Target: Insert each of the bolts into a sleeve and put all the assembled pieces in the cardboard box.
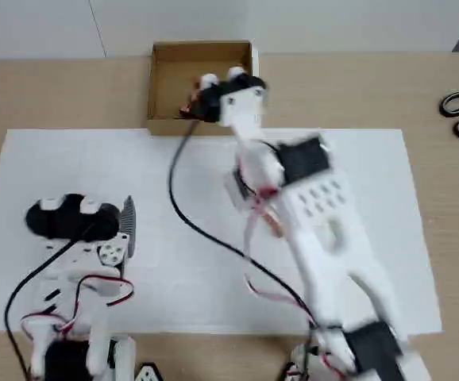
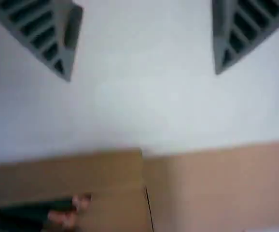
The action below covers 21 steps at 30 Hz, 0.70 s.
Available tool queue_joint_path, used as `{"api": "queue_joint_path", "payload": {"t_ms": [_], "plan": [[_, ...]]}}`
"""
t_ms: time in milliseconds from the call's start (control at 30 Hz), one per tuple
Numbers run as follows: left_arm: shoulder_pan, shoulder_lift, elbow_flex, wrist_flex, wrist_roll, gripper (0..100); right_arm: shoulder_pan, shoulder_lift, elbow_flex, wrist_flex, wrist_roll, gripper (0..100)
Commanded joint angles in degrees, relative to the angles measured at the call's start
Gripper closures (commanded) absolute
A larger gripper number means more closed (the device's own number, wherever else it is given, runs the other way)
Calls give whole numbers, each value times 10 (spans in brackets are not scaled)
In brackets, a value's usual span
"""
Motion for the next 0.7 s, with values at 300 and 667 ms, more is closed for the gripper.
{"api": "queue_joint_path", "payload": {"t_ms": [300,667], "plan": [[4,377,-398,252,132,818,87,-614,646,-373,-2,995],[149,804,-701,351,385,818,285,-833,830,-403,-91,995]]}}
